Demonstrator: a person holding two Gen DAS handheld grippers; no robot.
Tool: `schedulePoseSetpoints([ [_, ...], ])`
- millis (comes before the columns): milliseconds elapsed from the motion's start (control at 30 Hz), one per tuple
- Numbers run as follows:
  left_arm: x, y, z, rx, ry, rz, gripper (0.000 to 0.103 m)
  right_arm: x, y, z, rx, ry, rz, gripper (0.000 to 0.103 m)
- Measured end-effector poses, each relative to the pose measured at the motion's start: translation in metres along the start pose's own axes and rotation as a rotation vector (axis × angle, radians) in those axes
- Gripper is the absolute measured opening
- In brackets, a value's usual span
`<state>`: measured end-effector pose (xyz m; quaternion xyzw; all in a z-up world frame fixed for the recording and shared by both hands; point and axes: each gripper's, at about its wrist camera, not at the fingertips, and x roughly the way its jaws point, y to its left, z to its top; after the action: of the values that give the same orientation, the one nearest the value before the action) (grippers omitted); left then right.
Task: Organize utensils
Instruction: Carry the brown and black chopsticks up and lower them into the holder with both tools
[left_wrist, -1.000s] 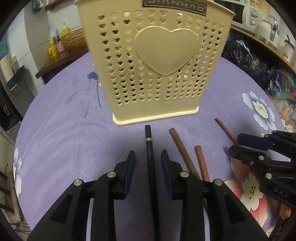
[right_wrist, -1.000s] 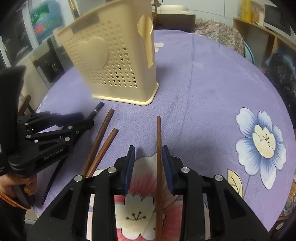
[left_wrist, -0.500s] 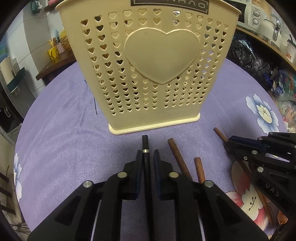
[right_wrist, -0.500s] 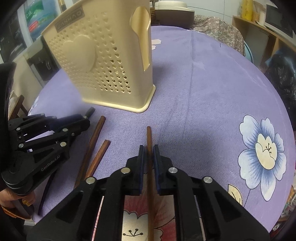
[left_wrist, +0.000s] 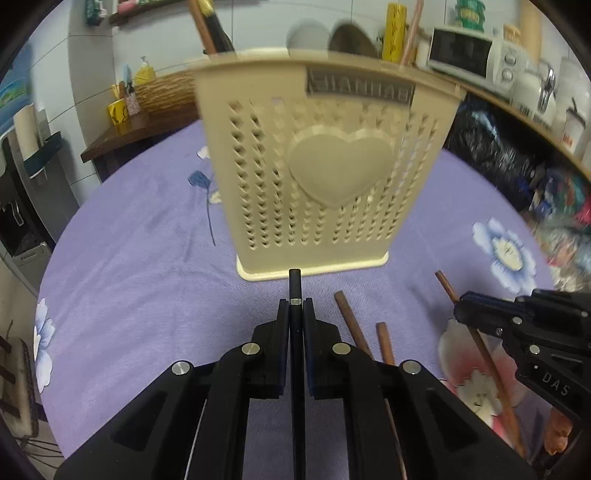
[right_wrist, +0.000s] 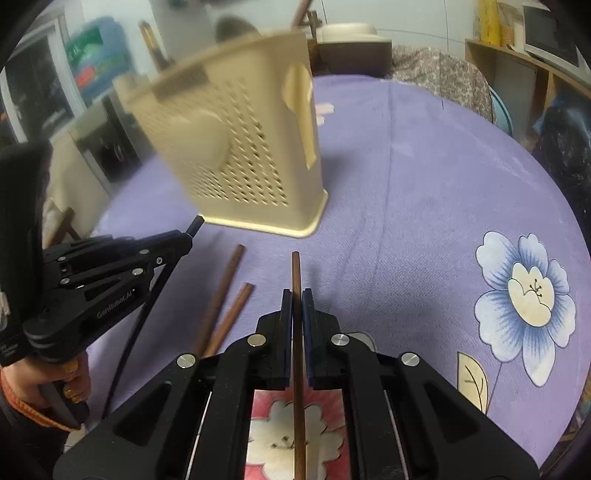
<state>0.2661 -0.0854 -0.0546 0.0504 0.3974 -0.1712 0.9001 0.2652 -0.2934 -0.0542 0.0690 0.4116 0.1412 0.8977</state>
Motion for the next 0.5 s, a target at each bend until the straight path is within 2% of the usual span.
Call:
schedulePoseSetpoints([
  [300,-0.106,0.027,0.009,-0.067,-0.235,-0.058,0.009,-0.108,0.012,0.005,-0.010,-0.232,0.088,0.006],
  [500,-0.125,0.029,0.013,-0.075,-0.285,-0.069,0.009,-0.146,0.013,0.016,-0.009,-0.317,0.095,0.006],
])
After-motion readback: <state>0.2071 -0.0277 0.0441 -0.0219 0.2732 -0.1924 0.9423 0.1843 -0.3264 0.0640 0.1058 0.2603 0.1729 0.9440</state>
